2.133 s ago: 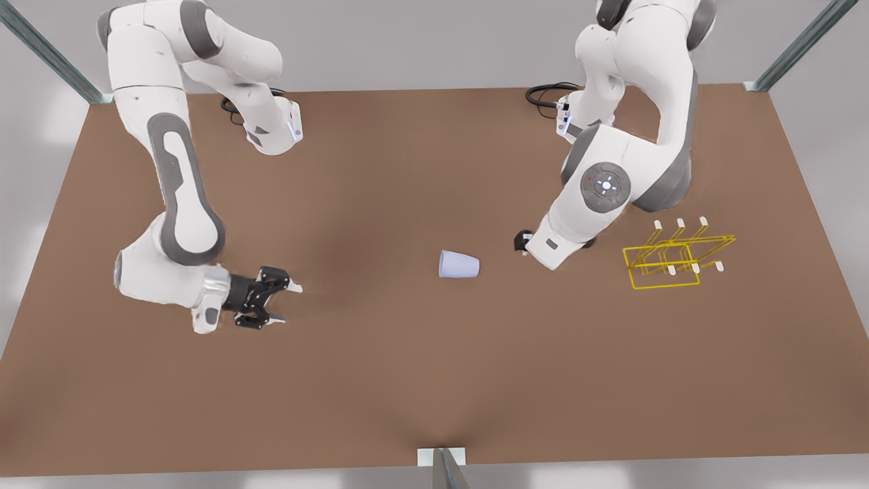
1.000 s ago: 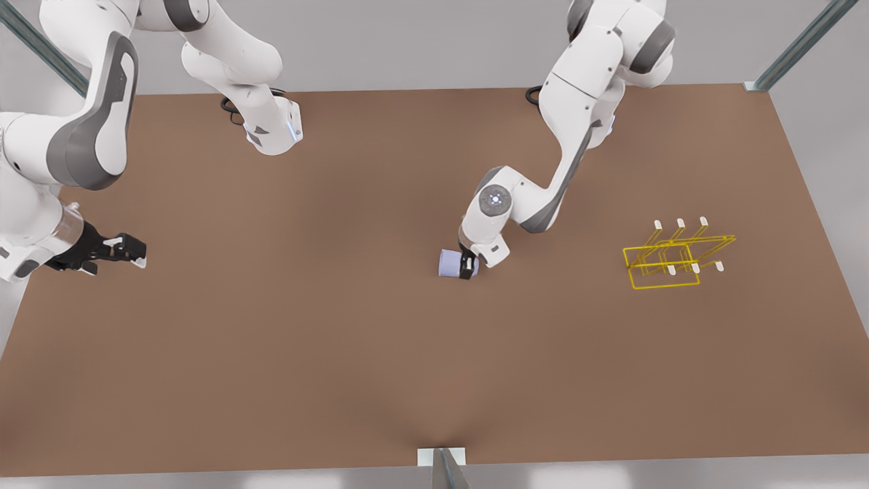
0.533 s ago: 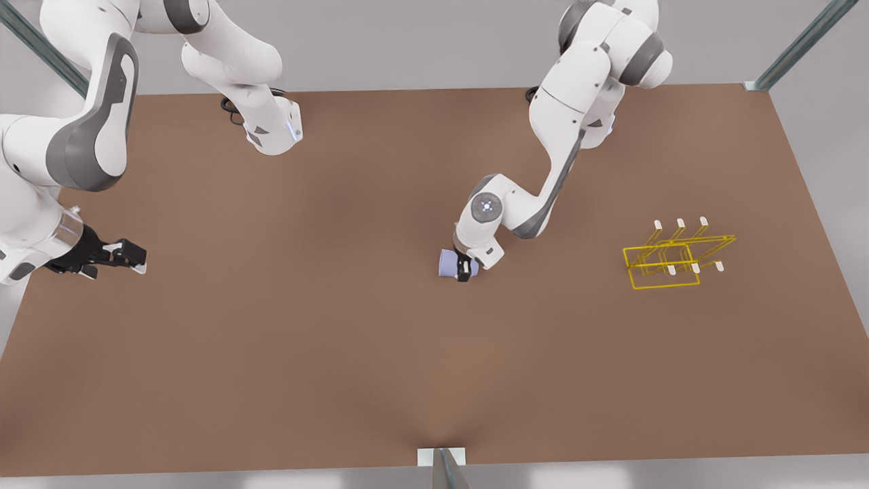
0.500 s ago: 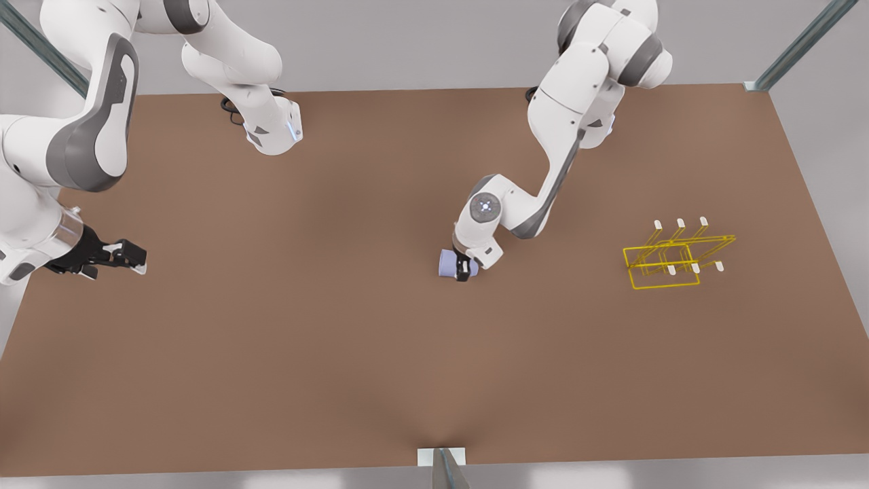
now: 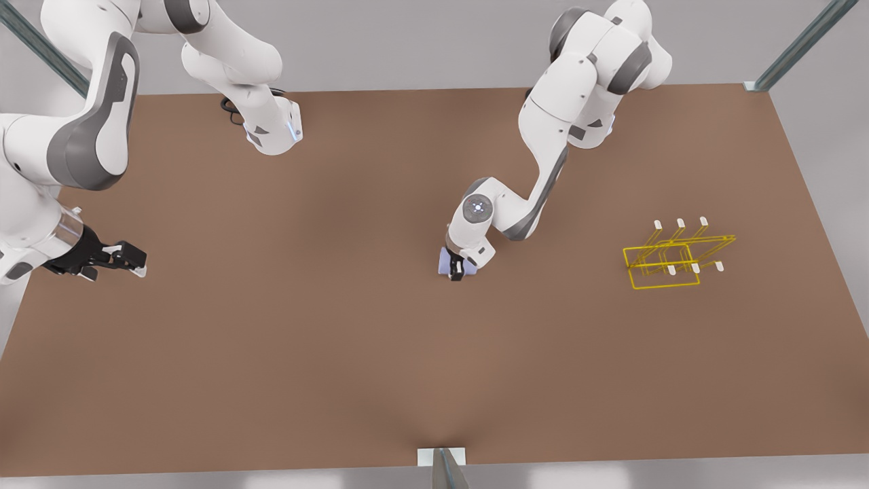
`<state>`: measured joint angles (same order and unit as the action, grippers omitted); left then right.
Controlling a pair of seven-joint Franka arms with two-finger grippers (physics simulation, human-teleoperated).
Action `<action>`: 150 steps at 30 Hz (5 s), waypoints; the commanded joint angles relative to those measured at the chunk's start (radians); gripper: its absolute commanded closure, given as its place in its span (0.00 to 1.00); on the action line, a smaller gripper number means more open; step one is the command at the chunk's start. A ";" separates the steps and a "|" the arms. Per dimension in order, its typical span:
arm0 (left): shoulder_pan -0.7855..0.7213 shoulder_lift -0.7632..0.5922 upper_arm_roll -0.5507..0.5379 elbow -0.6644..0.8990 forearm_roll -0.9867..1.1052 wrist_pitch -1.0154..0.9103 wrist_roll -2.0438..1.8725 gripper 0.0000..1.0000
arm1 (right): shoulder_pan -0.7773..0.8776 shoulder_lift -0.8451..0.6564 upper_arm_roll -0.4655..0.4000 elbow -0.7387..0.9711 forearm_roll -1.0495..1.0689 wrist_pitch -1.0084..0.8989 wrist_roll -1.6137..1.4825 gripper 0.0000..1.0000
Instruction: Place the cup on the cup holder
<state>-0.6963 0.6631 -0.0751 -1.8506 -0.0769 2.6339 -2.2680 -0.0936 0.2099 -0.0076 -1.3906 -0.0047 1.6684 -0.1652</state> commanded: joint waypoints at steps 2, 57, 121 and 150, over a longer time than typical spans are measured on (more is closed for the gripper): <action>0.000 0.001 0.000 0.001 -0.001 0.015 -0.041 0.10 | 0.000 -0.001 0.000 0.001 -0.001 0.002 0.023 0.00; 0.064 0.239 0.192 0.691 1.298 -1.596 -0.024 0.15 | -0.005 0.006 0.000 0.001 0.002 0.004 0.026 0.00; 0.132 0.055 0.405 0.008 1.275 -1.229 -0.231 0.18 | -0.009 0.006 0.000 0.001 0.000 0.011 0.026 0.00; 0.442 -0.249 0.133 0.594 0.143 -1.163 2.239 0.00 | -0.009 0.006 0.000 0.001 -0.001 0.010 0.024 0.00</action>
<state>-0.3028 0.4419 0.1078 -1.2634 0.2266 1.4417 -1.6550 -0.1027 0.2174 -0.0076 -1.3903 -0.0069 1.6790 -0.1397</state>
